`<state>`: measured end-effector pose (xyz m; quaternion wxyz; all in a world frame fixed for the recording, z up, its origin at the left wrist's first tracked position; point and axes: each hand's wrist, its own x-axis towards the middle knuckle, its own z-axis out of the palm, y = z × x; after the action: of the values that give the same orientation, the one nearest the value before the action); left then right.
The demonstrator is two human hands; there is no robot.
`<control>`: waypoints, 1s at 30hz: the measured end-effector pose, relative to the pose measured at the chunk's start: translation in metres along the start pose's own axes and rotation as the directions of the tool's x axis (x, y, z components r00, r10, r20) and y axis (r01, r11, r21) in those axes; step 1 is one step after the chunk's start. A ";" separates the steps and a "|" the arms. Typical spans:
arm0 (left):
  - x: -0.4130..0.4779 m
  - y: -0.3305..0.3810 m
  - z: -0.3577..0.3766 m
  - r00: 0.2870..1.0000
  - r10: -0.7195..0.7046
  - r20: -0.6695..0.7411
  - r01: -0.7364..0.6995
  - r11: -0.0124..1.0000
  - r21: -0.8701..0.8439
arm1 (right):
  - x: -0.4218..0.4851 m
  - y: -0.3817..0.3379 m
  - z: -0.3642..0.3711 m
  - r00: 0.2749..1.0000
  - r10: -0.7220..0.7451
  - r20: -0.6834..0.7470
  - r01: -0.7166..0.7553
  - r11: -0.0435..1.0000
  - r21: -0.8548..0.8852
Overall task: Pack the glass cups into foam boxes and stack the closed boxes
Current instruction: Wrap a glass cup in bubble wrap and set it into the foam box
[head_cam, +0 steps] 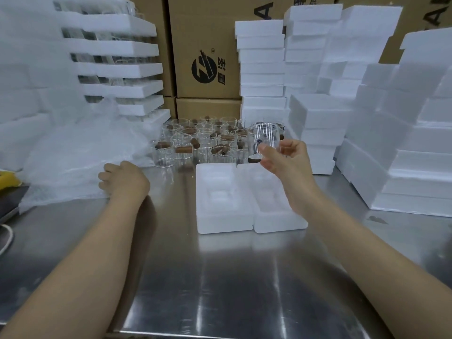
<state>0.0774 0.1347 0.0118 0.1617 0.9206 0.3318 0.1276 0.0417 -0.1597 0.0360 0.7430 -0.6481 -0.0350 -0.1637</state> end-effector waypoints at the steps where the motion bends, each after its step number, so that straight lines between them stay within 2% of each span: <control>1: 0.002 -0.001 -0.001 1.000 0.009 -0.010 -0.009 1.000 -0.007 | 0.000 0.000 0.000 1.000 0.011 -0.003 -0.011 1.000 0.003; 7: -0.005 0.002 -0.013 0.976 0.217 -0.037 -0.219 0.974 -0.065 | -0.002 -0.004 0.000 0.999 0.053 0.000 -0.053 0.997 0.047; 11: -0.014 0.007 -0.023 0.974 0.203 -0.103 -0.217 0.964 -0.152 | -0.003 -0.005 0.001 0.997 0.071 -0.005 -0.070 0.996 0.052; 13: -0.014 0.011 -0.028 0.945 0.259 -0.201 -0.309 0.909 -0.280 | -0.004 -0.006 0.001 0.997 0.076 -0.014 -0.075 0.996 0.056; 15: -0.017 0.019 -0.037 0.886 0.336 -0.319 -0.454 0.770 -0.448 | -0.004 -0.006 0.002 0.997 0.080 -0.019 -0.079 0.995 0.059; 17: -0.029 0.032 -0.047 0.824 0.418 -0.383 -0.565 0.548 -0.617 | -0.005 -0.007 0.002 0.996 0.083 -0.020 -0.082 0.994 0.066; 18: -0.037 0.039 -0.051 0.773 0.489 -0.404 -0.613 0.414 -0.672 | -0.005 -0.008 0.002 0.996 0.085 -0.023 -0.084 0.994 0.070; 20: -0.054 0.047 -0.057 0.625 0.663 -0.413 -0.677 0.196 -0.709 | -0.006 -0.010 0.002 0.995 0.089 -0.036 -0.086 0.993 0.079; 22: -0.069 0.052 -0.055 0.499 0.782 -0.374 -0.676 0.081 -0.732 | -0.006 -0.011 0.002 0.994 0.092 -0.056 -0.086 0.991 0.101; 24: -0.083 0.058 -0.048 0.449 0.846 -0.289 -0.629 0.070 -0.774 | -0.007 -0.012 0.001 0.995 0.084 -0.055 -0.075 0.986 0.148; 27: -0.095 0.063 -0.039 0.399 0.905 -0.150 -0.568 0.116 -0.815 | -0.007 -0.012 -0.001 0.999 0.039 0.004 -0.039 0.966 0.256; 30: -0.087 0.058 -0.041 0.369 0.926 -0.078 -0.669 0.207 -0.714 | -0.006 -0.014 -0.001 1.000 0.018 0.025 -0.025 0.937 0.348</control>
<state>0.0317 0.0446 0.0606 0.4310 0.8382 -0.3112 0.1216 0.0318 -0.1613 0.0477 0.8472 -0.5084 -0.0642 -0.1399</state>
